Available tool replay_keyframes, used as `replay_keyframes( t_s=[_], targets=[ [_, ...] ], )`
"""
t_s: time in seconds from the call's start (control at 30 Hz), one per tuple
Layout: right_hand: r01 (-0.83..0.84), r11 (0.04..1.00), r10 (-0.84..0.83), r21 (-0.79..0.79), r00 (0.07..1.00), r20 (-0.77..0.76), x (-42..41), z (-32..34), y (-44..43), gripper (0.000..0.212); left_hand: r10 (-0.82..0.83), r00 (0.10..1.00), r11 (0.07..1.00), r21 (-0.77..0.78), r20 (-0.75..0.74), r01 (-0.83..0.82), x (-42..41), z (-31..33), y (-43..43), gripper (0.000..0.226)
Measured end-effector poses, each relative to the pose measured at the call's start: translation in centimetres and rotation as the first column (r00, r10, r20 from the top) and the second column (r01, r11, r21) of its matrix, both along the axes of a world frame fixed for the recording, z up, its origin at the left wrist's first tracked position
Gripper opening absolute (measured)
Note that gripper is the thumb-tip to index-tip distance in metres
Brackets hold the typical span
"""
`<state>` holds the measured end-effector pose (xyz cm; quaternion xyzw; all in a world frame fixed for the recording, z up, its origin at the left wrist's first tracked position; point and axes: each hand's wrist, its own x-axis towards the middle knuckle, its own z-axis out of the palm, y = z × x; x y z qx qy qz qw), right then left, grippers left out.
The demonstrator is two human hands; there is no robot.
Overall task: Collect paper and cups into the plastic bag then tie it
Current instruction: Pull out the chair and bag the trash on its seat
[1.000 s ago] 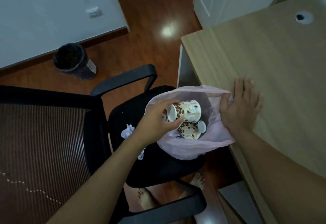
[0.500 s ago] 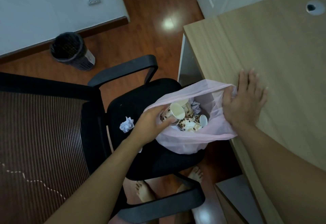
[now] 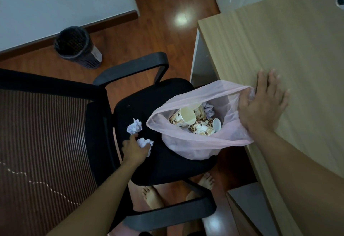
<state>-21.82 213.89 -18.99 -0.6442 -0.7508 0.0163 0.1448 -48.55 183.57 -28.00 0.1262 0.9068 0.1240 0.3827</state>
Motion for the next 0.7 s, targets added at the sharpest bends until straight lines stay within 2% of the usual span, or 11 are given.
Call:
replay_keyframes(
  t_s=[0.07,0.2,0.27,0.37,0.43,0.5,0.6,0.67,0.7],
  targets=[
    [0.003,1.000,-0.003,0.000,1.000,0.001,0.0,-0.1,0.1,0.068,-0.041,0.999,0.996,-0.078,0.024,0.042,0.7,-1.7,-0.4,0.075],
    [0.000,1.000,0.000,0.001,1.000,-0.003,0.0,-0.4,0.1,0.068,-0.049,0.999,0.997,-0.053,0.019,0.050,1.2,-3.9,-0.7,0.064],
    [0.001,1.000,-0.001,0.003,1.000,-0.002,-0.1,-0.4,0.1,0.068,-0.002,0.998,1.000,-0.019,0.064,0.003,1.1,-4.1,-0.4,0.061],
    [0.003,1.000,-0.004,0.012,1.000,0.002,-0.1,-0.3,0.0,0.068,0.230,0.952,0.955,0.140,0.202,-0.260,0.7,-2.5,1.1,0.056],
    [0.004,1.000,-0.004,0.015,1.000,0.003,-0.1,-0.1,0.0,0.068,0.337,0.899,0.877,0.254,0.279,-0.408,0.5,0.9,2.9,0.040],
    [0.004,1.000,-0.004,0.015,1.000,0.003,-0.1,0.0,0.0,0.068,0.393,0.866,0.789,0.370,0.308,-0.490,0.1,4.9,4.4,0.035],
    [0.006,1.000,-0.006,0.026,1.000,0.007,-0.2,0.1,0.0,0.067,0.423,0.870,0.674,0.554,0.252,-0.489,-0.7,10.7,6.0,0.031],
    [0.008,1.000,-0.009,0.031,1.000,0.012,-0.2,0.1,0.0,0.068,0.344,0.926,0.627,0.696,0.155,-0.350,-0.2,14.4,7.4,0.032],
    [0.009,1.000,-0.010,0.028,1.000,0.011,-0.2,0.1,0.1,0.068,0.239,0.963,0.614,0.750,0.123,-0.248,0.3,16.0,8.3,0.036]
  ],
)
